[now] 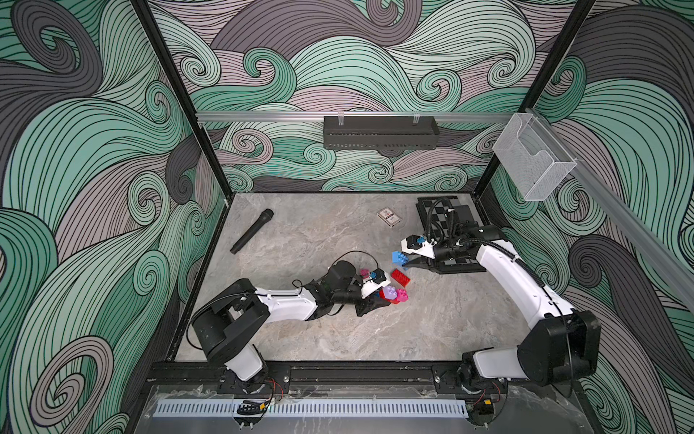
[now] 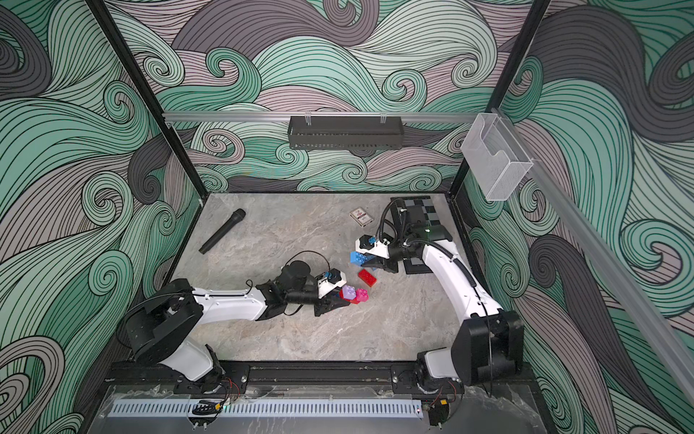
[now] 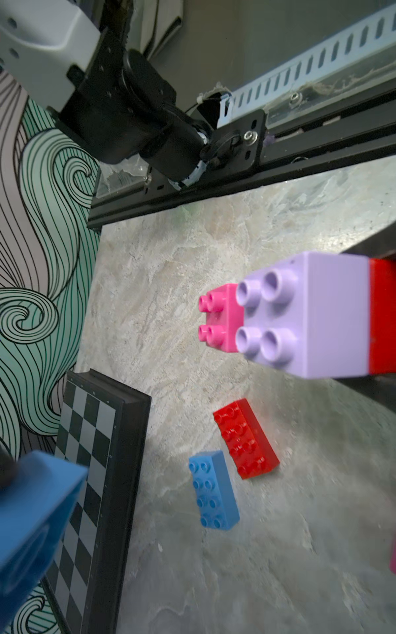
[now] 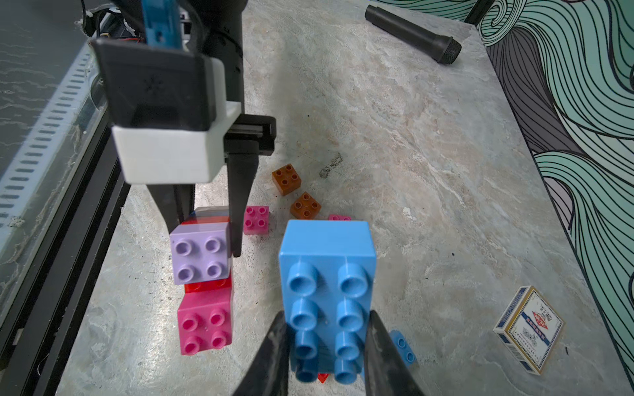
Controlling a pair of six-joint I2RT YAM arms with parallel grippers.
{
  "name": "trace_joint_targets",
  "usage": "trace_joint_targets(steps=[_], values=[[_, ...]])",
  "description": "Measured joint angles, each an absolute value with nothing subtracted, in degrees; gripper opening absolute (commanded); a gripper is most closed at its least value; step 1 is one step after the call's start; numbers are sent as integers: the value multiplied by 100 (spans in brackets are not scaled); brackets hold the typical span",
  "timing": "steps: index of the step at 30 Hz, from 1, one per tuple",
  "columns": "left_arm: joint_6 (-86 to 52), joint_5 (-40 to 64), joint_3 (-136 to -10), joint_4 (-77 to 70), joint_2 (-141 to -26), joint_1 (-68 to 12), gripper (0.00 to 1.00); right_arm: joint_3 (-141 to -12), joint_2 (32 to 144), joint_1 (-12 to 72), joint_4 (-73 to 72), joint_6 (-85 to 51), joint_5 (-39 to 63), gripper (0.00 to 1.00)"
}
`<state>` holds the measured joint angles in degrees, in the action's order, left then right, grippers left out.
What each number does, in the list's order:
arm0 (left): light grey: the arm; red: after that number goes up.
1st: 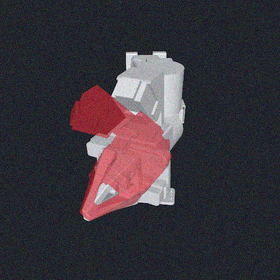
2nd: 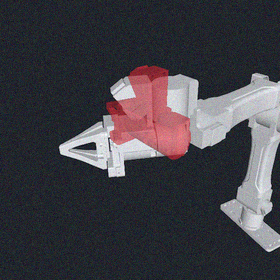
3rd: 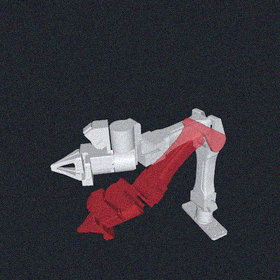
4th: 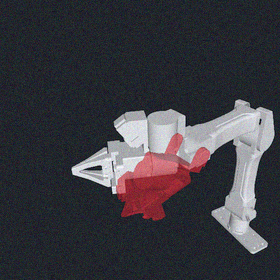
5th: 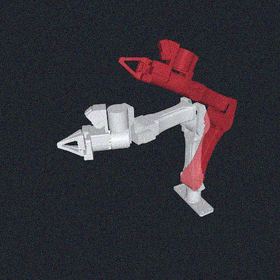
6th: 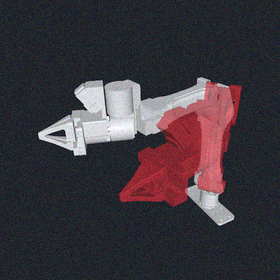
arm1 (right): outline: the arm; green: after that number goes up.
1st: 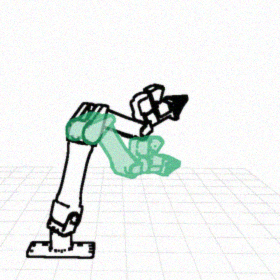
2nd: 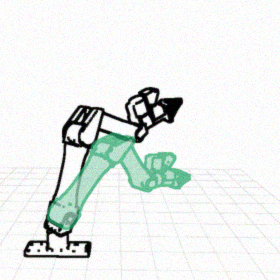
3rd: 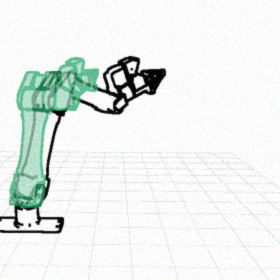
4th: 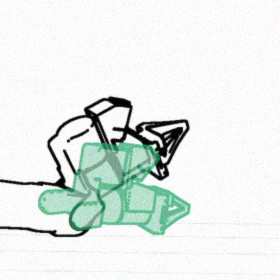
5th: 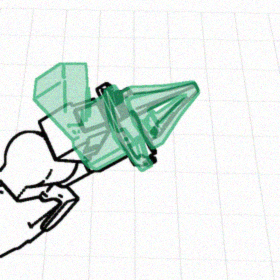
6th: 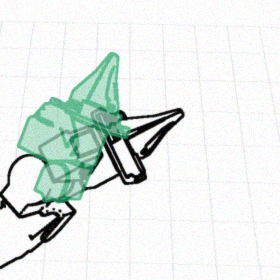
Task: Assemble the letter p with lego
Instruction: Assemble the lego brick with the lego brick.
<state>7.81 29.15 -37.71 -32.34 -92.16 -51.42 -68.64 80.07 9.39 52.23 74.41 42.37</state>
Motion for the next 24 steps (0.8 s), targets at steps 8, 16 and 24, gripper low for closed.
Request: trace_joint_targets(steps=[8,16,24], values=[[451,2827,-3647,-4731,-10169,-5452,0,-6965,8066,934,5828,7439,3879,0],[456,2853,-3221,-7192,-11592,-5402,0,-7048,7817,1238,6635,7135,2652,0],[445,2912,-3092,-7706,-11644,-5131,0,-7046,7870,2036,7308,6805,1474,0]])
